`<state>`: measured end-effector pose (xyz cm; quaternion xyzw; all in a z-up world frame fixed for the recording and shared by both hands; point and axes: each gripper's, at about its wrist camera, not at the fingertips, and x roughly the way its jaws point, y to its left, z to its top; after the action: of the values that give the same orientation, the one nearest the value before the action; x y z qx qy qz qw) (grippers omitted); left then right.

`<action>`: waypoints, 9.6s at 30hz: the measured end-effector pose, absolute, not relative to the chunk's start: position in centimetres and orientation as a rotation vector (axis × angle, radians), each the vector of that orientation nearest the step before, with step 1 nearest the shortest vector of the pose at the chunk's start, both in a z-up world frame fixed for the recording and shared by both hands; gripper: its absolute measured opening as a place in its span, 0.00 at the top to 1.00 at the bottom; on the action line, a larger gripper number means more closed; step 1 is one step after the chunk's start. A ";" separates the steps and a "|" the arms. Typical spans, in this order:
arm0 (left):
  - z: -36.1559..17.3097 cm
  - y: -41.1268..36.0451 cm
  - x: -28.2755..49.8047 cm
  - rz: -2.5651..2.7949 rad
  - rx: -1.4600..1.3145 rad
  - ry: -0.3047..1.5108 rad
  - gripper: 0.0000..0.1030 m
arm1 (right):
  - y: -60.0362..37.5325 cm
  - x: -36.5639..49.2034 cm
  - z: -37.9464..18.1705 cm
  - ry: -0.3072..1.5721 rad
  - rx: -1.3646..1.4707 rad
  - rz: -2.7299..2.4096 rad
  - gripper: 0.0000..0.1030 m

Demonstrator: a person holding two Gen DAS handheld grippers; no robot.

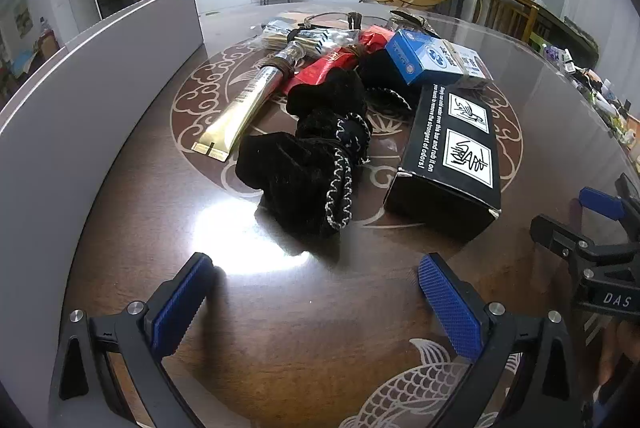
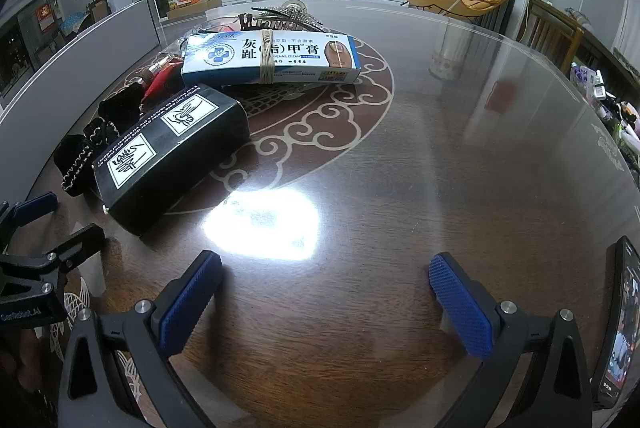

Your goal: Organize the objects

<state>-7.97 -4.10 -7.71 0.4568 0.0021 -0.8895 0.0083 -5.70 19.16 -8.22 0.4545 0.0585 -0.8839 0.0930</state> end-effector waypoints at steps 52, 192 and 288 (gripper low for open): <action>-7.7 -7.7 -6.9 -2.892 1.507 -0.113 0.00 | 19.2 -5.6 -8.3 0.174 1.346 -2.624 0.00; 6.6 -19.9 3.8 -2.930 1.102 0.203 0.64 | 13.3 -7.9 -1.7 -0.302 1.470 -2.222 0.41; -7.9 -9.2 -12.2 -2.765 1.423 0.020 0.00 | 14.9 -4.3 -6.3 0.216 1.317 -2.565 0.00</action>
<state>-12.20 -9.23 -7.94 0.4575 0.0064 -0.8891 0.0160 -4.33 14.89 -6.34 0.4521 0.0740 -0.8801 0.1246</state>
